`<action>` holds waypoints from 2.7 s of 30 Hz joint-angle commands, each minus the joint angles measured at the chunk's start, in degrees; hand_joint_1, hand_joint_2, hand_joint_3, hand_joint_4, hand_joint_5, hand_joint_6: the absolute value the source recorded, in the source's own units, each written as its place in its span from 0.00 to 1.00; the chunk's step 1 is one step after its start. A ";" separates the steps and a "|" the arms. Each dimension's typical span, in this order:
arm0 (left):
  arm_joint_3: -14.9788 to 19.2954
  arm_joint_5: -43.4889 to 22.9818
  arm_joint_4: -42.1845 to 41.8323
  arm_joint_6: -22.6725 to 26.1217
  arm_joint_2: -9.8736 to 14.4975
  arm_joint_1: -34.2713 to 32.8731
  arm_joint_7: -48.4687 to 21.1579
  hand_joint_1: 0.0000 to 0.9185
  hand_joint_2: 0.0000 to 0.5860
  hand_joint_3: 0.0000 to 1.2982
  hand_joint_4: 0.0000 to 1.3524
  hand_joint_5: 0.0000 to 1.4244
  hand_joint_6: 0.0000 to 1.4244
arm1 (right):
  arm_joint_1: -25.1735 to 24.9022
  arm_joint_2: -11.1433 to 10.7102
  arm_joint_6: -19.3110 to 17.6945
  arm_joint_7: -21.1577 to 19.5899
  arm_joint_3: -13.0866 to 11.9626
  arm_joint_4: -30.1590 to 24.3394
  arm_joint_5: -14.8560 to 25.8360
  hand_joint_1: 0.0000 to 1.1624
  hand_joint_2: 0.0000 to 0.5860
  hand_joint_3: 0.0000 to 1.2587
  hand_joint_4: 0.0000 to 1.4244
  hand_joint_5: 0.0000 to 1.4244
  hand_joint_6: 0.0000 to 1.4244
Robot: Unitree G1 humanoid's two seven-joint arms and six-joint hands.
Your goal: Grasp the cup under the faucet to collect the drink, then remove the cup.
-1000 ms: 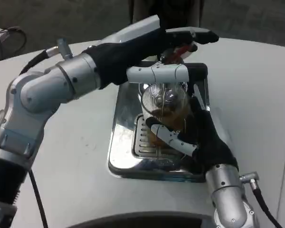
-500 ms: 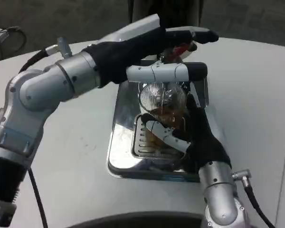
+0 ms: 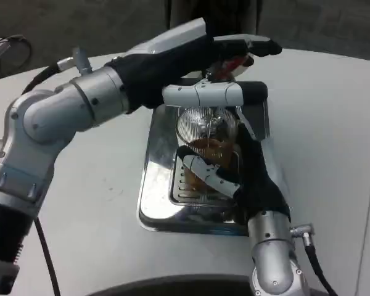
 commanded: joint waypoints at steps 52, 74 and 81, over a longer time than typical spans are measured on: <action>21.10 -11.81 -19.92 3.19 1.71 24.20 8.67 0.00 0.00 0.19 0.20 0.25 0.15 | 21.87 -1.18 -2.12 -2.95 -1.16 -24.93 -1.09 0.68 0.39 0.61 0.60 0.58 0.28; 24.63 -4.13 -30.07 7.56 1.37 50.16 17.97 0.00 0.02 0.15 0.13 0.16 0.13 | 35.68 -1.45 -0.24 5.35 2.61 -44.76 -3.79 0.68 0.39 0.64 0.63 0.62 0.29; 22.84 -1.42 -30.87 7.54 2.39 51.88 17.23 0.00 0.03 0.12 0.07 0.10 0.09 | 38.43 -2.13 -0.19 8.04 2.99 -49.42 -4.06 0.68 0.39 0.65 0.64 0.63 0.29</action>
